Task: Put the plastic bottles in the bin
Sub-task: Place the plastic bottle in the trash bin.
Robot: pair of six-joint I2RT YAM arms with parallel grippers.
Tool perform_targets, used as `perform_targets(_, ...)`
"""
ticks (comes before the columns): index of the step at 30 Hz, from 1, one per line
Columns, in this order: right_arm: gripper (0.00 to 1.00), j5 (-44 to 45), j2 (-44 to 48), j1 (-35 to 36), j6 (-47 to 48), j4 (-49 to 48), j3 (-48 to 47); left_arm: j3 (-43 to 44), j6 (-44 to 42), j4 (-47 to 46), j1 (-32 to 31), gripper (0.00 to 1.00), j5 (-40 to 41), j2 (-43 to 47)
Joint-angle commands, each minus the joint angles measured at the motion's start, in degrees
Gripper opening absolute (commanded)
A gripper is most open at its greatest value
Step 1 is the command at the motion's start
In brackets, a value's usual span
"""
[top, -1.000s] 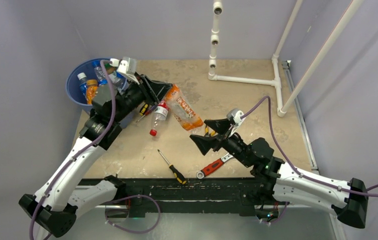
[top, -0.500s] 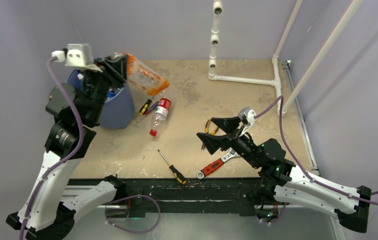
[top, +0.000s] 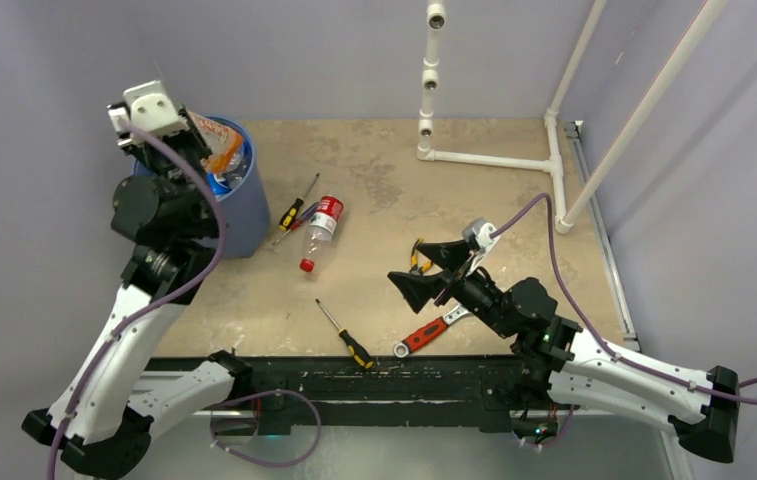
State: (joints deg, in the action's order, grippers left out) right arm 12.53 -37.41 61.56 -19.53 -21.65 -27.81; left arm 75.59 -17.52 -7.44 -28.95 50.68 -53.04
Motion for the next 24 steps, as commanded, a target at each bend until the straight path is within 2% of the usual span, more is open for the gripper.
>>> perform_targets(1, 0.99, 0.97, 0.62, 0.05, -0.33, -1.91, 0.5, -0.5, -7.5, -8.77, 0.02, 0.0, 8.23, -3.9)
perform_targets(7, 0.99, 0.16, 2.09, 0.05, -0.42, -1.14, 1.86, -4.37, -11.24, -11.04, 1.88, 0.0, 8.75, -7.71)
perform_targets(13, 0.99, -0.18, 3.81, 0.05, -0.23, 0.15, 2.2, -3.5, -1.72, 0.69, 5.46, 0.0, 8.36, -10.47)
perform_targets(24, 0.99, 0.1, 4.69, 0.04, -0.07, 0.72, 2.76, -12.89, 7.74, 5.77, 8.83, 0.0, 3.93, -9.5)
